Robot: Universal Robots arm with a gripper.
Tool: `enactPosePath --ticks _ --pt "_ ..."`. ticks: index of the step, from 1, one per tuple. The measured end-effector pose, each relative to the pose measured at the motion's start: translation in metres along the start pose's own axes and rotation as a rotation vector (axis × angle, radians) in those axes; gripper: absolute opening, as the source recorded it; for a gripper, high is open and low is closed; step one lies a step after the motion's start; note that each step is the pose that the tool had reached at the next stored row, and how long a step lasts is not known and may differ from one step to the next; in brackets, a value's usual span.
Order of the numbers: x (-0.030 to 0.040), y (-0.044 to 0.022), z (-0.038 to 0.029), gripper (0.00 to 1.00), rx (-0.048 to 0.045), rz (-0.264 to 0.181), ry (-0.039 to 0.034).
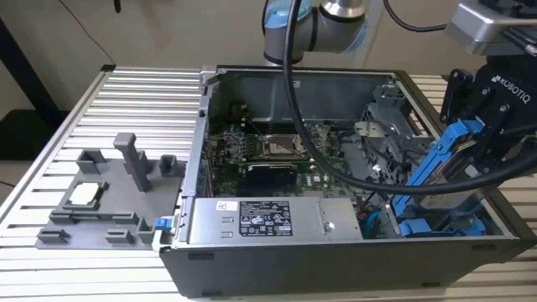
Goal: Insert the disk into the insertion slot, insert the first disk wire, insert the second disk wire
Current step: 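Insert the disk into the insertion slot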
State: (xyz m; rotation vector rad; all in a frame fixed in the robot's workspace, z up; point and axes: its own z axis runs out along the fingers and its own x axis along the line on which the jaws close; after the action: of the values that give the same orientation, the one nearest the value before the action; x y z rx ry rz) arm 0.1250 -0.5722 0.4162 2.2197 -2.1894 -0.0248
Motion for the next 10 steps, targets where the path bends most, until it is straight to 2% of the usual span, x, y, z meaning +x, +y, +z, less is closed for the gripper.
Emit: enactPosePath --ticks 3,6,10 --pt "0.0000 -0.0006 0.0020 0.33 -0.0012 0.001 -0.0001" --pt "0.0000 -0.0008 0.0043 0.33 -0.0063 0.003 -0.0002" --pt "0.0000 -0.0016 0.0078 0.33 -0.0070 0.005 -0.0009"
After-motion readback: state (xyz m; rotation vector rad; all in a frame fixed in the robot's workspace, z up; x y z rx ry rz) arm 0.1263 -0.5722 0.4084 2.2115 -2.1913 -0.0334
